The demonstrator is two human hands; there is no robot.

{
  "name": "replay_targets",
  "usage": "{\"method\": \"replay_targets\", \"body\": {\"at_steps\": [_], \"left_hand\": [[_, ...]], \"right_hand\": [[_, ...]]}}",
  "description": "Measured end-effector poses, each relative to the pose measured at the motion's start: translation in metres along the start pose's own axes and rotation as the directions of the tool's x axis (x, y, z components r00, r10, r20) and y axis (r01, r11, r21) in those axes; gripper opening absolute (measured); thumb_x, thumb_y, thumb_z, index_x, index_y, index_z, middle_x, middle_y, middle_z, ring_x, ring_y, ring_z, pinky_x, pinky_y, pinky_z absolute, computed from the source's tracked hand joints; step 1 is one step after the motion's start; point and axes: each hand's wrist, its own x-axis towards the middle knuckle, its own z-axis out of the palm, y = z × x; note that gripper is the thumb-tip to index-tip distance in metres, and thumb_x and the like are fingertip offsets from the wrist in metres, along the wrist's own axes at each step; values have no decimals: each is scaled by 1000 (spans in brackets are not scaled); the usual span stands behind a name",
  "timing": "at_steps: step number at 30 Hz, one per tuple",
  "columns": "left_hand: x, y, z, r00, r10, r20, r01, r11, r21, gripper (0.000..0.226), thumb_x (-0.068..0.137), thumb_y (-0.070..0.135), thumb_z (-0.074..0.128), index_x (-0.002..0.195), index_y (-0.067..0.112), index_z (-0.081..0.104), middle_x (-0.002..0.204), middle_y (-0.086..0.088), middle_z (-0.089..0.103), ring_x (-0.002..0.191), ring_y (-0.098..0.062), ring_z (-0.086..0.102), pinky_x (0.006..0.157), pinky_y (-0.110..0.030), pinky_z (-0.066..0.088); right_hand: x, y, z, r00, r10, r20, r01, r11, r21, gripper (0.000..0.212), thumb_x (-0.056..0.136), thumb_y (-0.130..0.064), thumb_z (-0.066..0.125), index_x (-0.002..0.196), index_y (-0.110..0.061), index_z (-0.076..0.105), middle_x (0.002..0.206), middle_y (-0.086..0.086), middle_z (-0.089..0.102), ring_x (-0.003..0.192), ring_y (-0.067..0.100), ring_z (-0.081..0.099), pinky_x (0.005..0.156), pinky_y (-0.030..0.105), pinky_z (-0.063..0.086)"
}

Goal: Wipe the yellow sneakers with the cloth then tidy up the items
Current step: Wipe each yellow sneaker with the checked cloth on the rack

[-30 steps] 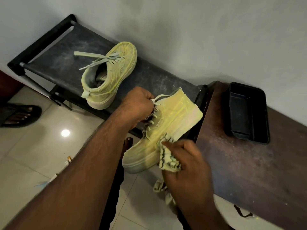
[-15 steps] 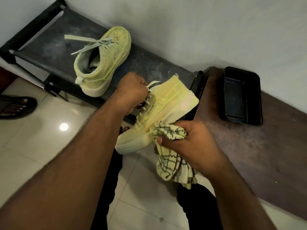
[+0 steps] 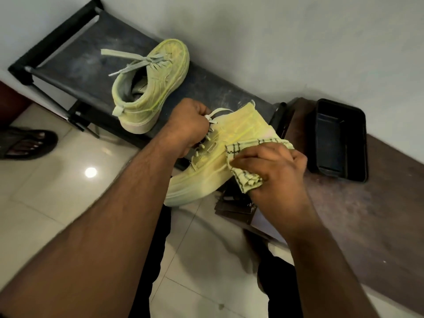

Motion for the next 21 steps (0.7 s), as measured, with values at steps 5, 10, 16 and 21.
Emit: {"method": "replay_targets", "body": {"at_steps": [5,10,16,21], "left_hand": [[2,-1,-4,999,34,-14,-35,998,-59,28,82,-5,59,73,17,72,72,-11,71,60,-25,64,53,-39,54],[1,5,-5,984,179,6,-178,984,-30,22,83,0,61,78,19,72,73,-6,72,65,-23,67,57,-38,56],[-3,7,15,957,290,0,-289,952,99,26,88,4,58,99,23,72,89,2,72,79,-12,67,68,-27,55],[-4,7,18,971,237,-23,-237,971,-21,22,90,8,64,102,24,71,92,5,72,73,-6,66,58,-23,53]], "right_hand": [[7,10,-3,994,64,-86,-61,997,38,23,75,-27,64,95,-33,73,102,-17,67,102,13,54,81,29,19],[21,21,-14,952,168,-255,-165,986,36,38,68,-5,67,102,-23,73,105,-7,67,99,23,57,85,44,37],[13,28,-9,970,171,-174,-152,981,117,37,68,-9,62,103,-20,73,105,-4,67,98,24,59,81,55,47],[-1,11,4,997,73,-40,-65,984,165,39,67,-13,53,99,-20,74,102,-6,67,96,21,59,78,49,50]]}}
